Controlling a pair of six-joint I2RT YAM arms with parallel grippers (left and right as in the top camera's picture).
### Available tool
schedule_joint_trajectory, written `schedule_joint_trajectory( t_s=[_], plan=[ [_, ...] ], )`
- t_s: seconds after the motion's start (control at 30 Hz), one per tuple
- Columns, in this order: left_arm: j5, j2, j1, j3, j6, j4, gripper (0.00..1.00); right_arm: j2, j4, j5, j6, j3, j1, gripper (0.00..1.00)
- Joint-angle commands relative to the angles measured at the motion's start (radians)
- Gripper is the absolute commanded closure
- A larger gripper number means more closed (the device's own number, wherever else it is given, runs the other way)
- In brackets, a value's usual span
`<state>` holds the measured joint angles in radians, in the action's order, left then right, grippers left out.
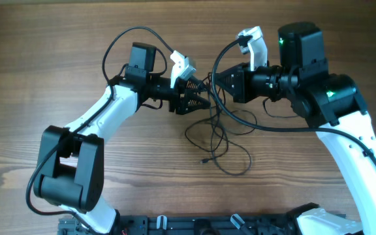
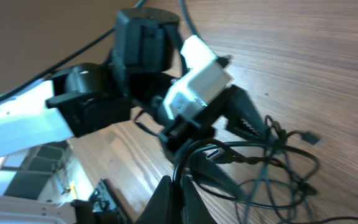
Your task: Untangle cables
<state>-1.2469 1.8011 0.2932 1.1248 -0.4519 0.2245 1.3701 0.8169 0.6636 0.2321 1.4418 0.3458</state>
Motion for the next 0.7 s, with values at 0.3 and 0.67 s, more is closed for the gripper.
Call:
schedule_joint_trajectory(
  t_s=[0.3,0.67],
  plan=[
    [0.010,0.004,0.051,0.006,-0.012,-0.060,0.96,-0.022,-0.019,0.093,-0.020,0.013,-0.002,0.96],
    [0.144,-0.006,-0.211,0.006,0.154,0.006,0.96,-0.019,0.132,-0.411,0.024,0.013,-0.002,0.96]
  ],
)
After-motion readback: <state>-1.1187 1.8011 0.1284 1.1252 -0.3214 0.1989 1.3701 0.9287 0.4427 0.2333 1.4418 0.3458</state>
